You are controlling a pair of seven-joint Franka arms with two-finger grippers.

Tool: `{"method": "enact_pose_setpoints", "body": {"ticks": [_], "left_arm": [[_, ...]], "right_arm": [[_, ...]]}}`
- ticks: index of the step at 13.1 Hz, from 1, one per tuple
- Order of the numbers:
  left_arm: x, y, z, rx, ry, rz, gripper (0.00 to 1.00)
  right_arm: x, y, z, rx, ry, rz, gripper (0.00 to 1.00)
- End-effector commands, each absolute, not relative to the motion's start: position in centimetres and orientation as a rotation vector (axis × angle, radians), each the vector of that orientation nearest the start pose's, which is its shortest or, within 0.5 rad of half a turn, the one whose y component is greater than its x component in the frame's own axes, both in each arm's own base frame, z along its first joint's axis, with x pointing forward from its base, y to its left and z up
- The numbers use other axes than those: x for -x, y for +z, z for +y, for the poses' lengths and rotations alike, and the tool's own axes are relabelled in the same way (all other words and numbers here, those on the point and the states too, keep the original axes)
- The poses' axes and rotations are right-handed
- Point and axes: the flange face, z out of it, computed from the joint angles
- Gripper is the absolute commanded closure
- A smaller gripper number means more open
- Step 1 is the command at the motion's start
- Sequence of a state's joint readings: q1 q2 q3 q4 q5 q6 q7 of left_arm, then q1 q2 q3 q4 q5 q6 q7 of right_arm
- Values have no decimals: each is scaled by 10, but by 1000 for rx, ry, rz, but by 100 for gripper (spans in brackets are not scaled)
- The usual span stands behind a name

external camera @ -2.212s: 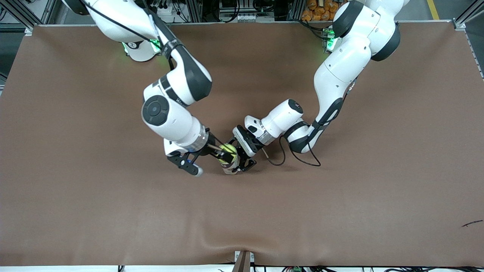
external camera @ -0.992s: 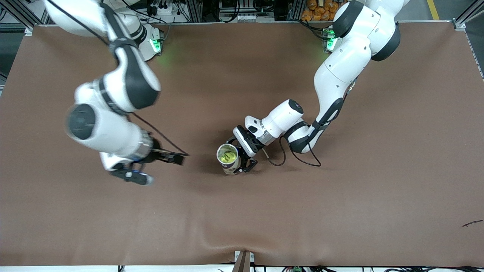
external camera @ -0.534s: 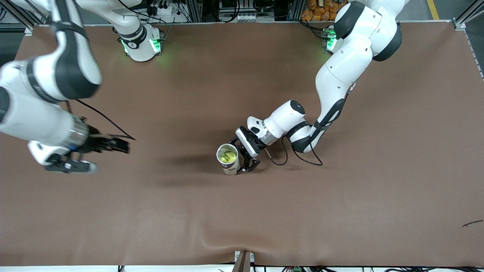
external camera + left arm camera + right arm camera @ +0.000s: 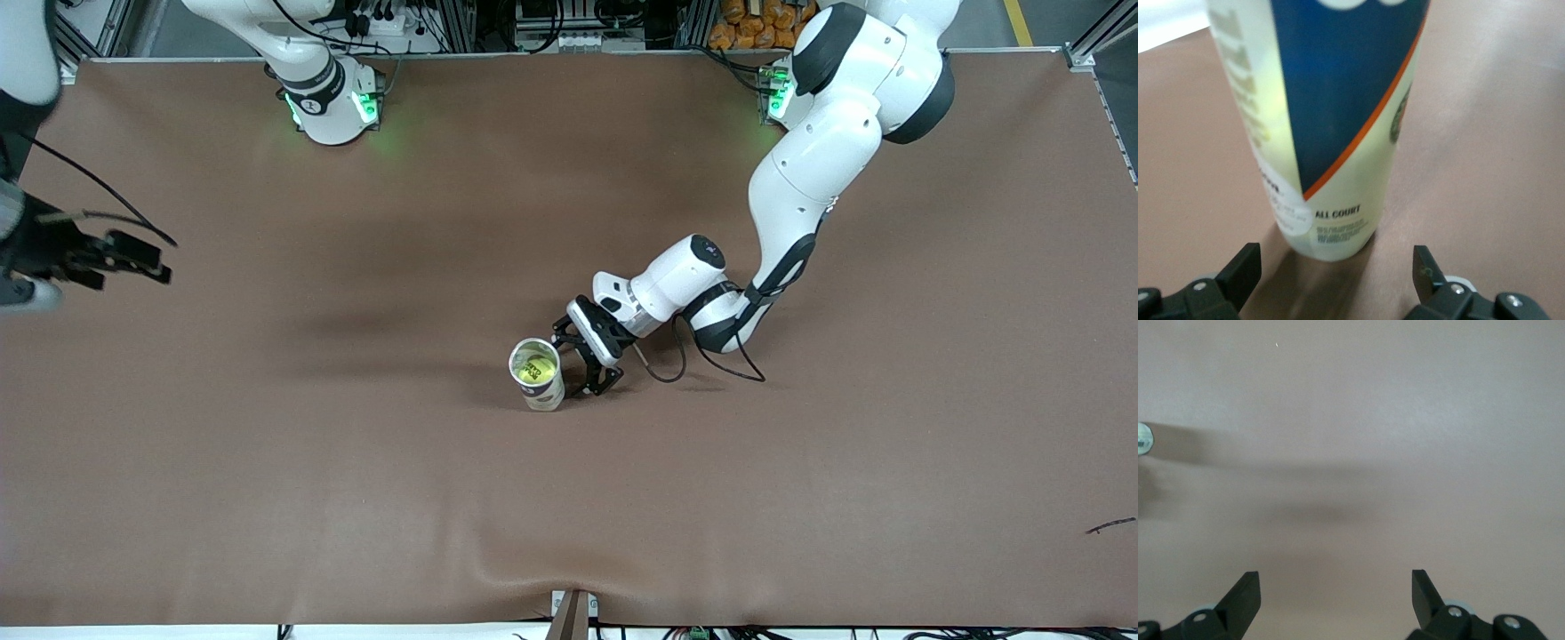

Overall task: Insert tennis ball vertically with right arm
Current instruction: 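Open the left gripper to release the upright can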

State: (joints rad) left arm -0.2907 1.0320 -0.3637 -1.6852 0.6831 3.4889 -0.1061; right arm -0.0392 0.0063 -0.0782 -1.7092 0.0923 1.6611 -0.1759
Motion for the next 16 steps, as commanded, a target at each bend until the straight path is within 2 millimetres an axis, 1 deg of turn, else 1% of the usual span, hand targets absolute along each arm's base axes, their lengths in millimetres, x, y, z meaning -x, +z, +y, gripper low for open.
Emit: {"method": "enact_pose_setpoints", "body": {"ticks": [1, 2, 3, 4, 5, 7, 9, 10, 12, 13, 14, 16], "left_arm": [[-518, 153, -398, 2954, -1277, 1577, 0], [-518, 153, -390, 2951, -1266, 1577, 0], [-520, 149, -381, 2949, -1252, 1579, 0], [-521, 147, -374, 2947, -1241, 1577, 0], [-526, 146, -365, 2954, -1234, 1553, 0], [-535, 145, -354, 2972, -1233, 1502, 0], [-556, 149, -332, 3002, -1240, 1390, 0], [-569, 153, -322, 3013, -1244, 1329, 0], [-592, 164, -312, 3042, -1270, 1207, 0], [-609, 171, -307, 3029, -1299, 1162, 0], [-623, 177, -305, 3027, -1278, 1116, 0], [-639, 185, -300, 3063, -1235, 1000, 0]], "right_arm": [[-541, 583, -74, 3044, 90, -93, 0], [-540, 594, -74, 3047, 81, -92, 0], [-538, 609, -73, 3053, 79, -80, 0], [-536, 621, -71, 3052, 102, -27, 0], [-534, 626, -67, 3051, 136, 40, 0], [-533, 627, -64, 3056, 149, 57, 0], [-531, 631, -64, 3066, 158, 62, 0], [-526, 634, -62, 3063, 210, 51, 0], [-526, 637, -63, 3072, 210, 40, 0], [-526, 638, -67, 3074, 203, 45, 0], [-527, 640, -68, 3078, 185, 48, 0], [-529, 642, -66, 3102, 164, 34, 0]]}}
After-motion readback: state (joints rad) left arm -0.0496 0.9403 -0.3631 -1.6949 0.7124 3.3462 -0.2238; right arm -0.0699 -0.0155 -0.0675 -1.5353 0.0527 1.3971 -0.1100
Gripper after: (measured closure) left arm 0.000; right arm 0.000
